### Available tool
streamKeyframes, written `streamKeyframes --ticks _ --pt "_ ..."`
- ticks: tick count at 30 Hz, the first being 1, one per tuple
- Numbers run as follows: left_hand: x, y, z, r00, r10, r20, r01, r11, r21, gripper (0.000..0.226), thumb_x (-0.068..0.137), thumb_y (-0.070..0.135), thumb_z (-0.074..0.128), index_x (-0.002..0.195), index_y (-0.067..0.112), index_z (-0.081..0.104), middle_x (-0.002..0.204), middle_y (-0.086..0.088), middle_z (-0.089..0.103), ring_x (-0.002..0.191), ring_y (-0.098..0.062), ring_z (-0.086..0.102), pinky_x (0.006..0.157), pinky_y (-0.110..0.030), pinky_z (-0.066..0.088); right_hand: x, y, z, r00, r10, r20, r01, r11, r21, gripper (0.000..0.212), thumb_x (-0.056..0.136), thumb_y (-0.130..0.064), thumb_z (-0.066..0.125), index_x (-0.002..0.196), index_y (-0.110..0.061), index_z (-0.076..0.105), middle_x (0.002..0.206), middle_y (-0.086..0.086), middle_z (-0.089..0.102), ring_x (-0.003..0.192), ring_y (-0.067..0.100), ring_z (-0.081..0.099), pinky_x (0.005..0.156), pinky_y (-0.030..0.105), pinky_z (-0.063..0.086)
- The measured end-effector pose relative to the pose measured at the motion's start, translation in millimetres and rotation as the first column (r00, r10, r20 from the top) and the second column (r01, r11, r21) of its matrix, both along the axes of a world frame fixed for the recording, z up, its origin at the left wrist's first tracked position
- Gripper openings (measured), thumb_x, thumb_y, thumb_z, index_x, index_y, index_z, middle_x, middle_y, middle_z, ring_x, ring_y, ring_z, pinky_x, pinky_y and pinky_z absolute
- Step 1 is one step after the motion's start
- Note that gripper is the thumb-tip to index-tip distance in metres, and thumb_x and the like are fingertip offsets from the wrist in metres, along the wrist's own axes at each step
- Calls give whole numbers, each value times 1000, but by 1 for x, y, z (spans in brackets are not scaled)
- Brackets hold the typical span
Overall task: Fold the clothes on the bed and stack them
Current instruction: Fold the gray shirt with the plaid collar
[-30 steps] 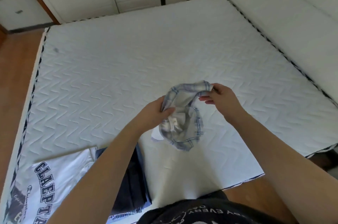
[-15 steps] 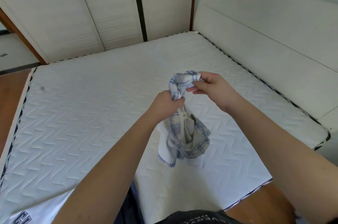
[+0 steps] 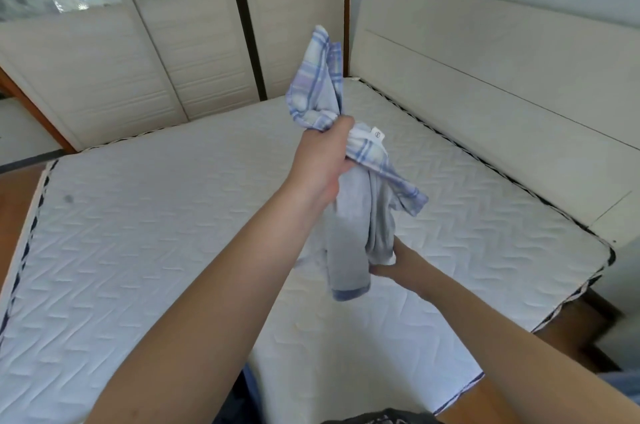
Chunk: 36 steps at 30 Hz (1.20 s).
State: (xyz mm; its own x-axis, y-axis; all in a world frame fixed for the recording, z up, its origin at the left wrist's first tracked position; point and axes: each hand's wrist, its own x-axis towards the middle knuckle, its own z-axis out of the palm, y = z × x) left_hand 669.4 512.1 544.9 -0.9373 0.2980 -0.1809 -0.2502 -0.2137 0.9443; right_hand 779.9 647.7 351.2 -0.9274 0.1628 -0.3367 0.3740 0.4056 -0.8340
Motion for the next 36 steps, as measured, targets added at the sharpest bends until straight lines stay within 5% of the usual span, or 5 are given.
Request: streamKeyframes --ticks 3,13,23,28,36 --pt "0 -5 5 991 -59 -117 62 998 20 2 88 14 68 90 13 68 99 -7 73 97 -19 71 81 -31 59 -15 -7 16 943 -323 -85 309 940 -146 9 93 -41 60 100 -37 61 97 -19 67 83 1 62 58 9 41" --pt "-51 -77 -32 959 -188 -210 106 931 -350 36 82 20 78 111 2 69 107 -9 73 100 -20 70 90 -34 55 -36 22 99 846 -491 -209 410 849 -334 33 97 -33 45 85 -17 71 69 -4 73 62 6 68 46 13 45" --pt "-59 -89 -129 993 -120 -20 106 934 -342 52 88 6 69 132 6 40 116 -6 65 103 -12 63 79 -22 53 -47 3 114 865 -501 24 371 606 -704 31 95 -33 55 107 -8 70 102 9 75 91 22 72 69 31 57" --pt "-34 -91 -160 953 -84 -292 -92 835 -542 87 92 20 63 155 30 3 112 18 58 89 3 61 72 -12 48 -58 -16 133 885 -465 26 254 435 -864 30 100 -26 46 99 -4 66 93 11 74 91 24 70 80 36 52" --pt "58 -59 -237 908 -403 -117 266 769 -580 85 72 40 78 144 26 36 131 6 57 107 -4 58 84 -11 46 -71 -40 152 908 -412 82 195 241 -951 33 101 -26 40 112 1 57 105 16 62 109 29 59 105 37 41"
